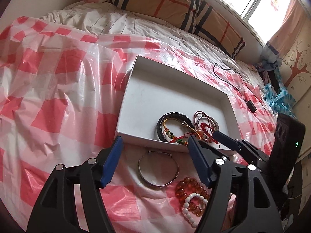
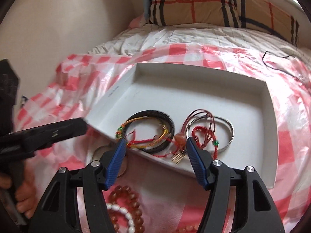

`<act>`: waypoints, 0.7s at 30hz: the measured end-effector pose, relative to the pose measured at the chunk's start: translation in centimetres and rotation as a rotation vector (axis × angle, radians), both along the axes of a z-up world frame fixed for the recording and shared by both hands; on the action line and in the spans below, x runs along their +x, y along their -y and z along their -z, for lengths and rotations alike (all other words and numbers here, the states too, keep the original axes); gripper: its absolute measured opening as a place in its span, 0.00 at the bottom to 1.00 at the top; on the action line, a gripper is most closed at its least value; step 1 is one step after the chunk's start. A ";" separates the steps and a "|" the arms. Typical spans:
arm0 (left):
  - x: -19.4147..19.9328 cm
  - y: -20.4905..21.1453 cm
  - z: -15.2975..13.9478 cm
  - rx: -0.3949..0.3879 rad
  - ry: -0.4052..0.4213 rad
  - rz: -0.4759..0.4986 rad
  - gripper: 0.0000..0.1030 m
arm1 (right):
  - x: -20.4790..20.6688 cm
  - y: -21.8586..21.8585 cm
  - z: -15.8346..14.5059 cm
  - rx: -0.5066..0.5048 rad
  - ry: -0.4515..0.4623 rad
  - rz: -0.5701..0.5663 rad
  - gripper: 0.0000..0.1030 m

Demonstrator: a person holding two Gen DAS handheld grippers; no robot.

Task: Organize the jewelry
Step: 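Open both tools over the tray to release the two bracelets, then withdraw both tools from the tray toward the remaining bead bracelets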

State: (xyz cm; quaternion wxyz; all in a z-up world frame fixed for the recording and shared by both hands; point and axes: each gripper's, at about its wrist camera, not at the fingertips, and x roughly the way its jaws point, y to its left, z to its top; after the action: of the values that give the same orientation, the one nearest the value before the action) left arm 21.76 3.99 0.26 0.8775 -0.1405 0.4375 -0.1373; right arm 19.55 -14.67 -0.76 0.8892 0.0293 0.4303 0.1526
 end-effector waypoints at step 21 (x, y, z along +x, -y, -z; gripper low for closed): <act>-2.8 1.6 -0.1 0.230 0.065 0.051 0.75 | 1.0 3.5 -0.2 0.139 -0.001 0.134 0.68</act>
State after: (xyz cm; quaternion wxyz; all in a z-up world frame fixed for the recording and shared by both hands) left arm 18.95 2.37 0.40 0.8977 -0.0232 0.4252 -0.1130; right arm 20.58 -18.13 -0.54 0.8930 0.1196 0.4164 0.1221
